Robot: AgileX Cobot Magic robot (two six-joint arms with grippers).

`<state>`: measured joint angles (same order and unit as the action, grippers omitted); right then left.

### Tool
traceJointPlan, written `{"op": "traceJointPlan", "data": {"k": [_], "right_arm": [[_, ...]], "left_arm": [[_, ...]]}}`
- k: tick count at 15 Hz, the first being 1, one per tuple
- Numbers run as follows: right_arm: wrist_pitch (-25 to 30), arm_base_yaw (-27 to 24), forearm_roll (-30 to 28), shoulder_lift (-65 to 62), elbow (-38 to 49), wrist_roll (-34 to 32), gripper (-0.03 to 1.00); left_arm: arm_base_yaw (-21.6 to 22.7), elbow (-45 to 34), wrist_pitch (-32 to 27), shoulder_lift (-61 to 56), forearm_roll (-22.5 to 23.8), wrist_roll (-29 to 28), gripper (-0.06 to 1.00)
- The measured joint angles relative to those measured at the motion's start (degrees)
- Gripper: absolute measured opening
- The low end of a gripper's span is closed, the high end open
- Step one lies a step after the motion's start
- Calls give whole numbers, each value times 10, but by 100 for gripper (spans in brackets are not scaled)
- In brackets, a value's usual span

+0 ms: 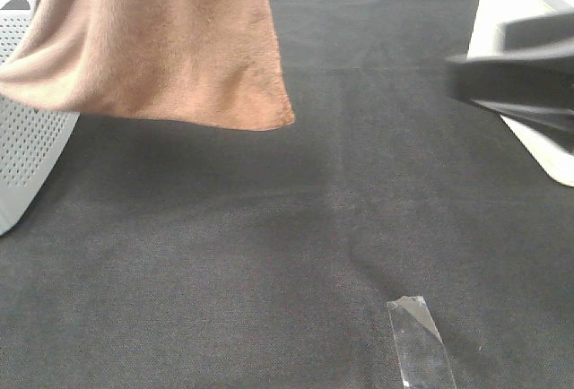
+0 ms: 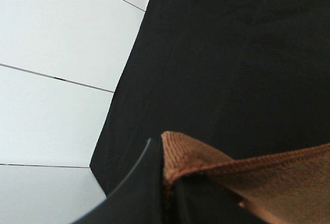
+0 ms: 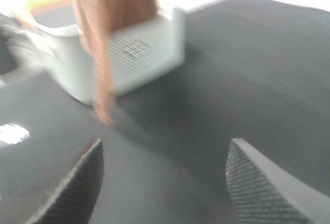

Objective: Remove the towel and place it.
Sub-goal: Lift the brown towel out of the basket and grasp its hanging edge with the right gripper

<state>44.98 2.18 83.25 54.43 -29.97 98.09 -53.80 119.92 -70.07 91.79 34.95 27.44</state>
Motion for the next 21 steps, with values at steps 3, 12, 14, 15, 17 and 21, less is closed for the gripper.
{"op": "traceJointPlan", "data": {"k": [3,12,14,15,17,21], "right_arm": [[90,0,150,159,-1,191,65],[112,159,162,358,-163,238,72],[78,202,163,361,-189,237,72],[52,217,164,361,-195,237,72],[22,226,162,361,-195,227,72],[6,226,163,361,-195,222,38]], "left_arm": [[0,0,-1,0,1,1,0],[0,0,-2,0,0,2,0],[0,0,-2,0,-9,2,0],[0,0,2,0,-19,2,0],[0,0,6,0,-39,4,0],[-1,0,6,0,-42,4,0]]}}
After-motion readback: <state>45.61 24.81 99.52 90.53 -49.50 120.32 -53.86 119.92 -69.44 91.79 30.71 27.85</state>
